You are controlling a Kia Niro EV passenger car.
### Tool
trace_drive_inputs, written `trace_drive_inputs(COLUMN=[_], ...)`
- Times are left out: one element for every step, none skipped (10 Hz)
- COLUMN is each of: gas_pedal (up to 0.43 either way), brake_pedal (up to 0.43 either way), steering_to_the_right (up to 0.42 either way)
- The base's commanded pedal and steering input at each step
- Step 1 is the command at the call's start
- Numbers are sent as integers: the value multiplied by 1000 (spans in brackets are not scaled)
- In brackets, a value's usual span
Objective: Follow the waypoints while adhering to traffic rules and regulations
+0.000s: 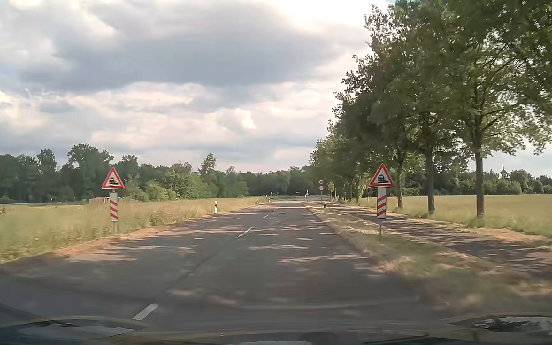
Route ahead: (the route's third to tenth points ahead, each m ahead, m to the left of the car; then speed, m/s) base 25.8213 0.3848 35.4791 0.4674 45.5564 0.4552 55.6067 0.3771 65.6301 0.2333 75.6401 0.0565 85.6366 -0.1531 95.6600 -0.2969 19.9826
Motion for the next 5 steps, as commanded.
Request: trace_drive_inputs(gas_pedal=[0, 0, 0, 0, 0], brake_pedal=[0, 0, 0, 0, 0], steering_to_the_right=[3, 2, 3, 2, 2])
